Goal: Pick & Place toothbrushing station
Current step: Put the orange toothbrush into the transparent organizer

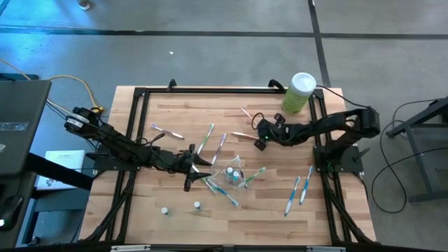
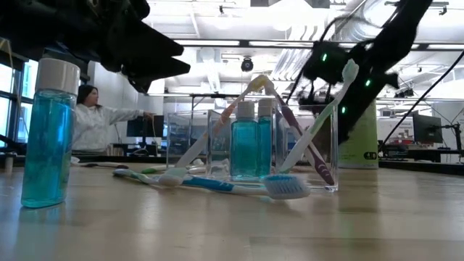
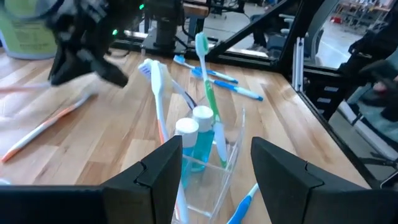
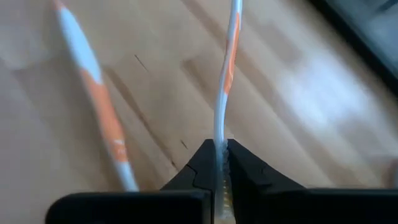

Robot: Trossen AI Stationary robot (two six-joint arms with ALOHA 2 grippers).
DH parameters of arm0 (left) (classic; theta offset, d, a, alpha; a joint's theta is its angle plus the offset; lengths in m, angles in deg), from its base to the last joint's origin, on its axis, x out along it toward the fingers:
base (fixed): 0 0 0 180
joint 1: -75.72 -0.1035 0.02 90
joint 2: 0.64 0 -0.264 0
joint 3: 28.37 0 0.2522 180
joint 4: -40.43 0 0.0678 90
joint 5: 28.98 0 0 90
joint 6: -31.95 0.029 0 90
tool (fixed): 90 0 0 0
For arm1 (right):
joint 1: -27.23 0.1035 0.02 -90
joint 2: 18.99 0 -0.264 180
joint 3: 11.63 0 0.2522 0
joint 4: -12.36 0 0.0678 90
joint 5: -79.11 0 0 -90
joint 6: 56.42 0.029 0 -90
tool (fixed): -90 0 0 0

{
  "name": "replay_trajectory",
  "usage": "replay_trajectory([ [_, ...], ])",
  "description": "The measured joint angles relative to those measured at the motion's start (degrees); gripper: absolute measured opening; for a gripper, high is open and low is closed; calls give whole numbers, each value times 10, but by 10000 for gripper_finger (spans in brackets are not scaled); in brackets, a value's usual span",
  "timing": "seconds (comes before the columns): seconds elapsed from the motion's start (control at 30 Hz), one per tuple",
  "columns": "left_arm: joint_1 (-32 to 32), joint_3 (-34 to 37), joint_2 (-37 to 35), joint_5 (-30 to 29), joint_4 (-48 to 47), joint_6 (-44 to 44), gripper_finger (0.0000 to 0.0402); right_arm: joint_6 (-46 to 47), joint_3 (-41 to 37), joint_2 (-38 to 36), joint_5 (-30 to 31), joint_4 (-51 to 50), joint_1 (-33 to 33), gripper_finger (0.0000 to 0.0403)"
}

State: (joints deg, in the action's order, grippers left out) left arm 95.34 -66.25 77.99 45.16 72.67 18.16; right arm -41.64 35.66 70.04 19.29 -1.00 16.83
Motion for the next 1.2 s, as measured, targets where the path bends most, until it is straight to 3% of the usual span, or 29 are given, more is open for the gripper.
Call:
replay_trajectory([
  [0.33, 3, 0, 0, 0, -5, 26, 187, 18, 1, -192, 158, -108, 134, 12],
  [0.57, 8, 0, 0, 0, 35, 15, 187, -22, 1, -284, 252, -104, 271, 12],
  [0.9, 17, 0, -22, 24, 60, -31, 187, -149, 1, -248, 440, 60, 493, 12],
  [1.2, 16, 0, -27, 70, 61, -134, 187, -382, 2, -165, 444, 334, 589, 12],
])
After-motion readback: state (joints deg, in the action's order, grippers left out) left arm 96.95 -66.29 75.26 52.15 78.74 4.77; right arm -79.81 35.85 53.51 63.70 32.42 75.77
